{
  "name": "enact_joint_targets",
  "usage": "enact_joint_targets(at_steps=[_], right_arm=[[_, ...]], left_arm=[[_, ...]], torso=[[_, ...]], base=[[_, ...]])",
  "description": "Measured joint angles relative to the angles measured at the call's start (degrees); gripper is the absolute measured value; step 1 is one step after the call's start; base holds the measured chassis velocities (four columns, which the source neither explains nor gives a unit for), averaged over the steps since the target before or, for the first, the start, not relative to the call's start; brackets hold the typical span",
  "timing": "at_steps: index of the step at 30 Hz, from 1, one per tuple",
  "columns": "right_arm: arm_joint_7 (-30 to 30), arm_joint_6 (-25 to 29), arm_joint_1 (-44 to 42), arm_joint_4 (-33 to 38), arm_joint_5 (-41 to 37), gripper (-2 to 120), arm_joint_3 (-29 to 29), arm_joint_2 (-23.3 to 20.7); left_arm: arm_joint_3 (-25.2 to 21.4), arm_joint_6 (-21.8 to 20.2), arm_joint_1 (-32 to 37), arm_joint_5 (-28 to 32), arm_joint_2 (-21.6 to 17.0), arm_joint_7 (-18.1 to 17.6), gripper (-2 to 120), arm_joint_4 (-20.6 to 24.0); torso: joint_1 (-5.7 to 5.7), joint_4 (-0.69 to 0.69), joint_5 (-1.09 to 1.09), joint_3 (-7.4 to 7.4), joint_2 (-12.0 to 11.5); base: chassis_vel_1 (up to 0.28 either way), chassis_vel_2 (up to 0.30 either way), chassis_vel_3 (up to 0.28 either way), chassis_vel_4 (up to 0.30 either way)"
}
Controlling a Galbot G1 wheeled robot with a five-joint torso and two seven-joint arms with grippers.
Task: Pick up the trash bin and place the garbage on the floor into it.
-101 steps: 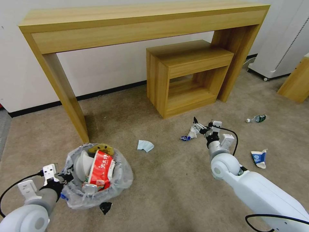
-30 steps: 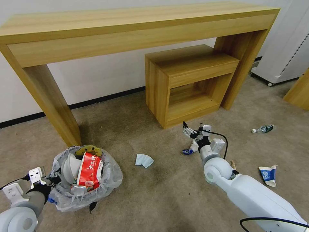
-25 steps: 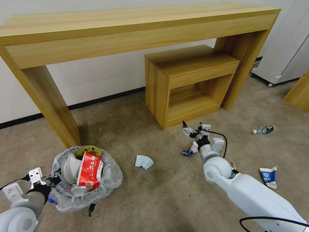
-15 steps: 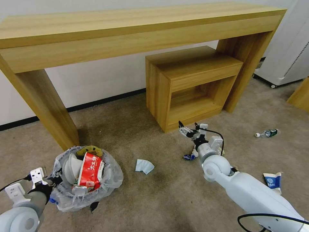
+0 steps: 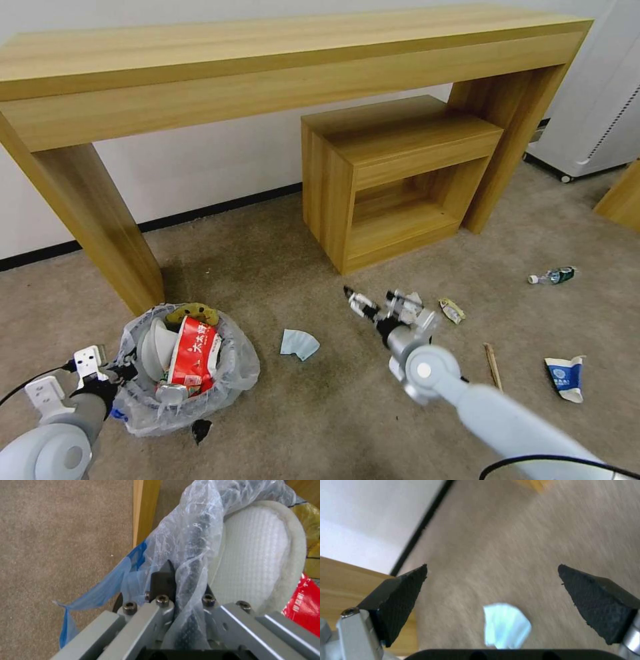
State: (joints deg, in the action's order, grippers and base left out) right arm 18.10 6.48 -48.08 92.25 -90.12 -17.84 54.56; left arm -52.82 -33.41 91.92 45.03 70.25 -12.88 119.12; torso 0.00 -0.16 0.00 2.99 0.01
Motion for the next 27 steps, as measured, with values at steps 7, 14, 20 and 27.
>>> enact_joint_targets(at_steps=[7,14,20,27], right_arm=[[-1.8,-1.0,-2.3,-5.3,0.1,100,0.2,3.8],[-2.4,-2.5,-1.5,-11.9,1.8,100,-1.4,11.8],[-3.1,-3.3,-0.1,-15.9,2.6,100,-1.8,16.3],[-4.8,-3.2,0.2,-22.6,4.7,100,-1.2,20.3]], left_arm=[[0.0,0.0,0.0,-0.2,0.2,0.0,1,0.0],[0.1,0.0,0.1,0.0,0.1,0.0,1,0.6],[0.1,0.1,0.3,0.2,-0.1,0.1,1,1.2],[0.2,0.2,0.7,0.4,-0.1,0.1,1,2.5]], torso=[[0.00,0.00,-0.01,0.00,0.0],[0.00,0.01,0.00,0.00,0.0],[0.00,0.01,-0.01,0.00,0.0],[0.00,0.00,-0.01,0.00,0.0]], base=[[0.000,0.000,0.000,0.000],[0.000,0.000,0.000,0.000],[0.000,0.000,0.000,0.000],[0.000,0.000,0.000,0.000]])
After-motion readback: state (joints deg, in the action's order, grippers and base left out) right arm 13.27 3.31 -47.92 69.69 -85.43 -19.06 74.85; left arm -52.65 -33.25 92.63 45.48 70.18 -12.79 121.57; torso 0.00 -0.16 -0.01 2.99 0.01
